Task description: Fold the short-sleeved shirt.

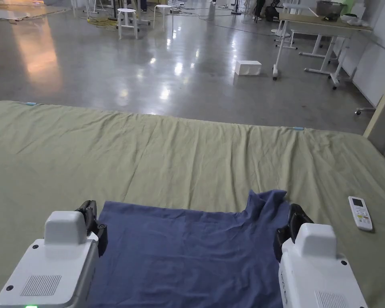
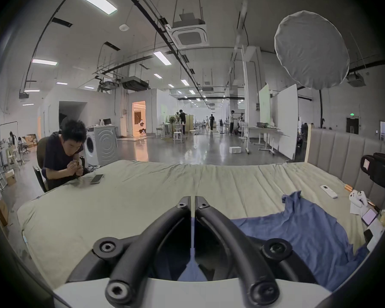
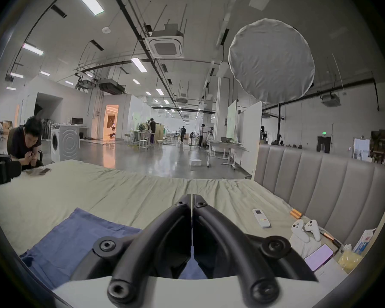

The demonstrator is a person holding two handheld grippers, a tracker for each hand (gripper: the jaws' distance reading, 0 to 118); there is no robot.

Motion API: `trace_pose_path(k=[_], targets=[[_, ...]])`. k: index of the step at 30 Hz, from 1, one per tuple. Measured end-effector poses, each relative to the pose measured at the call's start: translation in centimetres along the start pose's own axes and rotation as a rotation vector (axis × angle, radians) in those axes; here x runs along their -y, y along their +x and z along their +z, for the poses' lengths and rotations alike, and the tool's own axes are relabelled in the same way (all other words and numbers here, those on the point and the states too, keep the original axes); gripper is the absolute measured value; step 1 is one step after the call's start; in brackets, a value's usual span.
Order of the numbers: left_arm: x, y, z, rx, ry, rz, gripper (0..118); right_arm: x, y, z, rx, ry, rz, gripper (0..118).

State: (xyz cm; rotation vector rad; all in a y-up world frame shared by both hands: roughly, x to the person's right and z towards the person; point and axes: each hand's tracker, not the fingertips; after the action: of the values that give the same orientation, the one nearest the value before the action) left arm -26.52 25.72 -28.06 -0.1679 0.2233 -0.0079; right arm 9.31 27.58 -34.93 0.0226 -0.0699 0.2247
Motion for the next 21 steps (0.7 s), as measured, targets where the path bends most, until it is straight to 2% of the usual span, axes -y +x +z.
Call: trace_pose_path(k=[1, 2, 9, 14, 21], targets=[[0.1, -0.1, 0.1, -0.02, 0.025, -0.012, 0, 0.4, 0.2, 0.0, -0.022, -0.034, -0.05, 0], [0.2, -0.3, 0.3, -0.018, 0.055, -0.009, 0, 0.4, 0.2, 0.0, -0.025, -0.026, -0.06, 0], [-0.3, -1.5, -1.2, 0.027, 0.034, 0.007, 0, 0.9, 0.0, -1.0, -0.034, -0.053, -0.079, 0], [0.0, -2.8, -6.5, 0.056, -0.18, 0.019, 0, 1.8, -0.4, -2.5, -0.049, -0.094, -0.067, 0], [2.3, -5.3, -18.3, 0.16, -0.52, 0.072, 0, 3.9, -0.5, -5.1, -0.067, -0.159, -0.04, 0]])
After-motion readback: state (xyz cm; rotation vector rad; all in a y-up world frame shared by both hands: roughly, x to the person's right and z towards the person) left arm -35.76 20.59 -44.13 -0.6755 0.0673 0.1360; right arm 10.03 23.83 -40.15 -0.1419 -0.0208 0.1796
